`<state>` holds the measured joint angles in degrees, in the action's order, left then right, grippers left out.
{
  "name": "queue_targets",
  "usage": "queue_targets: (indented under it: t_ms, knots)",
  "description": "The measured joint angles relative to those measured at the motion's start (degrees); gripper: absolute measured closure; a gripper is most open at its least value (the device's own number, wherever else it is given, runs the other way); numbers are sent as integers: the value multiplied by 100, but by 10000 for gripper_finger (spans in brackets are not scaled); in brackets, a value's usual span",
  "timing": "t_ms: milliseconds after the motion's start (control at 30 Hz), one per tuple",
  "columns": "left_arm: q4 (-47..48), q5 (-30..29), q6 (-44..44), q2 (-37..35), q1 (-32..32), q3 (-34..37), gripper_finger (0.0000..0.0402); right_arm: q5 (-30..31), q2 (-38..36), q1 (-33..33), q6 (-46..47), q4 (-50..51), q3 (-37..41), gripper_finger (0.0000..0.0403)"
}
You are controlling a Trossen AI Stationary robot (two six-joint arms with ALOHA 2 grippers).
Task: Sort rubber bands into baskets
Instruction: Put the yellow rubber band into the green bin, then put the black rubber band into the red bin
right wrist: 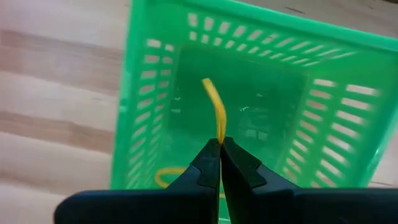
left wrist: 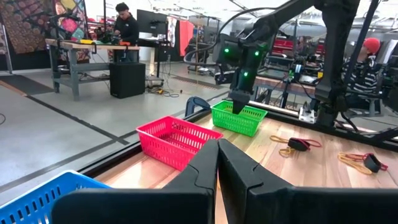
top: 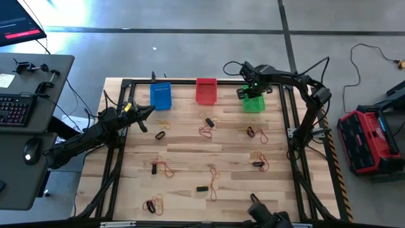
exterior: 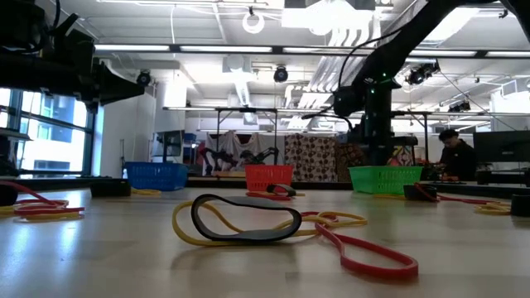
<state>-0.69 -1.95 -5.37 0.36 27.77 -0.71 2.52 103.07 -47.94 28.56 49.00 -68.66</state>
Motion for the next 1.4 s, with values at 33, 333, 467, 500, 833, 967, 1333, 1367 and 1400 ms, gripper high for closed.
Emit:
queue_targets:
  t_ms: [33,333,467,500,833,967,1333,1367,1400]
  knots:
    - [-2,0,0,0,0,0,398,0,0,-16,0,-1,20,403]
    - [0,1,0,0,0,0,398,0,0,-24,-50,-45,-35,359]
    - [-2,0,0,0,0,-1,398,2,0,-40,-103,0,-35,320]
    - [-2,1,0,0,0,0,398,2,0,-50,-119,14,-35,312]
    - [-2,1,0,0,0,0,398,494,-142,8,-1203,1407,-546,333]
    - [-1,1,0,0,0,-1,398,496,-571,146,-1063,1388,-584,390]
    - [-42,1,297,-1,0,0,398,-397,-866,710,-458,1929,-503,362]
    - [-39,-1,298,-2,0,0,398,-405,-866,772,-457,1922,-503,365]
    - [-39,-1,299,0,0,0,398,-409,-866,834,-421,1922,-503,370]
